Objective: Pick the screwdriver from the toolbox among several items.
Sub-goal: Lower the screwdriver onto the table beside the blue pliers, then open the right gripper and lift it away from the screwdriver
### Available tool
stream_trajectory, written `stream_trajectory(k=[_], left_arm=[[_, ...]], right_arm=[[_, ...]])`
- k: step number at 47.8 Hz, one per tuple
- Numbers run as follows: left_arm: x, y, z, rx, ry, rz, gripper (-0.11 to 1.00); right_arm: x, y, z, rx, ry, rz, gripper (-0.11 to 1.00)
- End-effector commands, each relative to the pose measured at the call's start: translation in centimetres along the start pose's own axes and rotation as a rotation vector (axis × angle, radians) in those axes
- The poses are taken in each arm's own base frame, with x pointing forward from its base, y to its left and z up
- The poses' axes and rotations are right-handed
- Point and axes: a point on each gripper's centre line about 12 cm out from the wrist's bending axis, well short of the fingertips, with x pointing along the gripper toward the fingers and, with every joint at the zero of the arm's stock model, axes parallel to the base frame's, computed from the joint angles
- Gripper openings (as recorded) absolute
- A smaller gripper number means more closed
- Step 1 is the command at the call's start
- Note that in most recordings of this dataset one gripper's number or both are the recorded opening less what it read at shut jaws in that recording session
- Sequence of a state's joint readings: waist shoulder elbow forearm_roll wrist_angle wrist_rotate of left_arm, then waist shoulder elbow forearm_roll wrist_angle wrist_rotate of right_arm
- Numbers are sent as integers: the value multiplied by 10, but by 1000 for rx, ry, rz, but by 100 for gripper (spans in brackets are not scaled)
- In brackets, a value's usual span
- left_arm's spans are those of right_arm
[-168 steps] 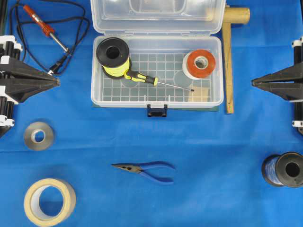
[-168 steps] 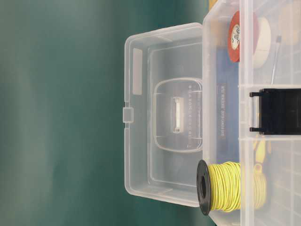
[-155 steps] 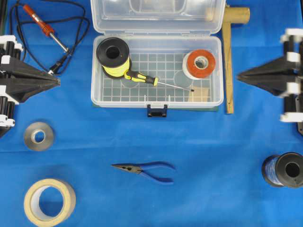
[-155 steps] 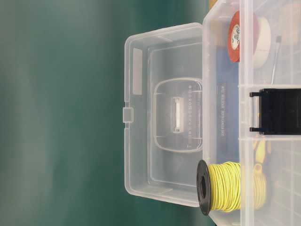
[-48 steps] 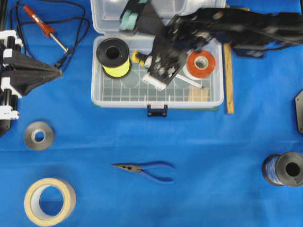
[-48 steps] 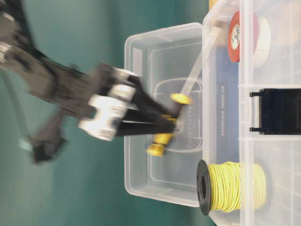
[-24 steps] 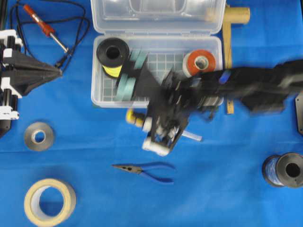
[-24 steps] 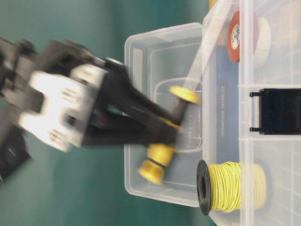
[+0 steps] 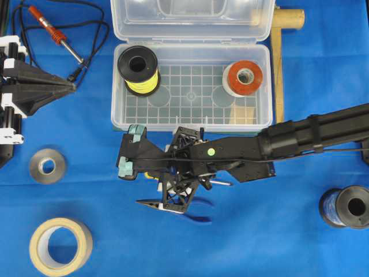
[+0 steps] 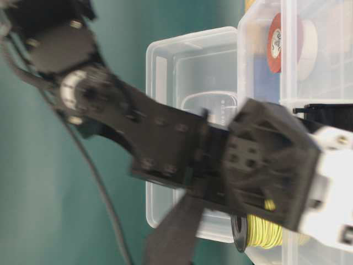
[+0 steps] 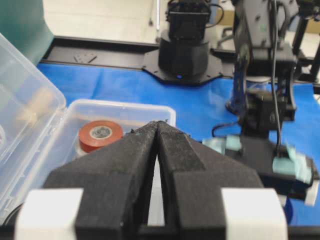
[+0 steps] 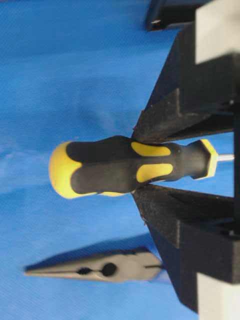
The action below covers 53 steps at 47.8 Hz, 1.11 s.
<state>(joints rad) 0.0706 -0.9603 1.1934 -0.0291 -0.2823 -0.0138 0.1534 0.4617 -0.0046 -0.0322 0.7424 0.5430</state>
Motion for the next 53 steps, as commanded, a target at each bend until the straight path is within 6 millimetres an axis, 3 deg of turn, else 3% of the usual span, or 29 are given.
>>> stream_trajectory(k=[1,7,18,21,25,29,35,41,47,53], left_arm=[[2,1,3,0,-9,6,0],[2,1,4,0,-13,6,0],[1,3,3,1,-10,14,0],[1,3,5,1,-16,14,0],[1,3,5,1,-16,14,0],[1,3,5,1,-14,14,0],[1,3,4,-1,-11,14,0],[1,3,3,-1,-8,14,0],[0,3,4,-1,-11,14,0],[0,3,3,-1,-11,14,0]], right_arm=[[-6,11,8,-13,-45,32,28],[7,12,4,-6,-32,37,28],[7,11,4,-4,-27,36,28],[3,10,3,-7,-20,28,35],[-16,10,7,-24,-31,18,61],[-43,9,11,-36,-62,14,79],[-101,9,13,-57,-149,37,73],[-149,2,3,-87,-225,46,72],[-186,-18,-19,-117,-294,23,72],[-207,-43,-52,-146,-378,28,72]])
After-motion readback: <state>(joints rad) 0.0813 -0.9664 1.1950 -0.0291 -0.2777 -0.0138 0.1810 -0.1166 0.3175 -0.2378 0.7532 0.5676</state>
